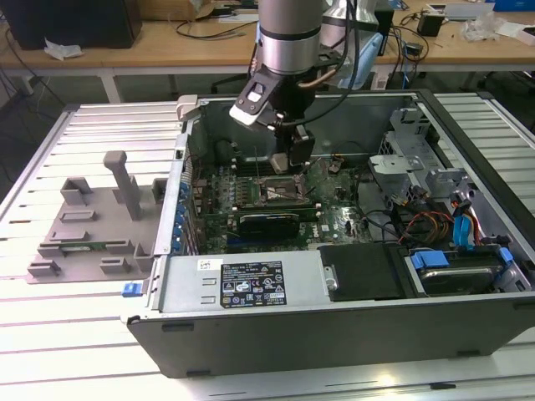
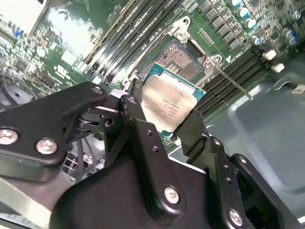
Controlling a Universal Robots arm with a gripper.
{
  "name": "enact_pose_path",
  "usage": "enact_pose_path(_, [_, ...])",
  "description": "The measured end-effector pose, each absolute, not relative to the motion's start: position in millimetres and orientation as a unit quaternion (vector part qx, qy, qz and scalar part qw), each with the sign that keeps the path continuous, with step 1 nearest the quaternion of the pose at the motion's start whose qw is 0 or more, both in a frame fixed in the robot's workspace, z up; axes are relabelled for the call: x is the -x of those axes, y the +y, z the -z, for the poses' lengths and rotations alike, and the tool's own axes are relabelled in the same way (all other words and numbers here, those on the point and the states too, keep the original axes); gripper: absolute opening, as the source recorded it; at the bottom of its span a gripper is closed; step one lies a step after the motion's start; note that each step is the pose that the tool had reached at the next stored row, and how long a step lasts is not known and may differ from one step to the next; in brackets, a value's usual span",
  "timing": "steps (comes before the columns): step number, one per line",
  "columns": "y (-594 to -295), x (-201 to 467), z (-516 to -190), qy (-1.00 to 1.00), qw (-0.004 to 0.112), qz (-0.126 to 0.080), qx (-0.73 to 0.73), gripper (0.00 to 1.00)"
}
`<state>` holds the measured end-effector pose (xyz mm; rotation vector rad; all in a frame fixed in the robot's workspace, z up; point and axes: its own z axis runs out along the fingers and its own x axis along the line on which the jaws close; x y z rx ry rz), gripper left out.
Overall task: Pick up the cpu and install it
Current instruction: 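Place the cpu into insertion slot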
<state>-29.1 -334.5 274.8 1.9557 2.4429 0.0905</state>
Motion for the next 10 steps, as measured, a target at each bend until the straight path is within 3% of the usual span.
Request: enact_pose_path(10, [-334.5,29.4,-268.6,0.729,0.013,-0.033,-0.684,0.54])
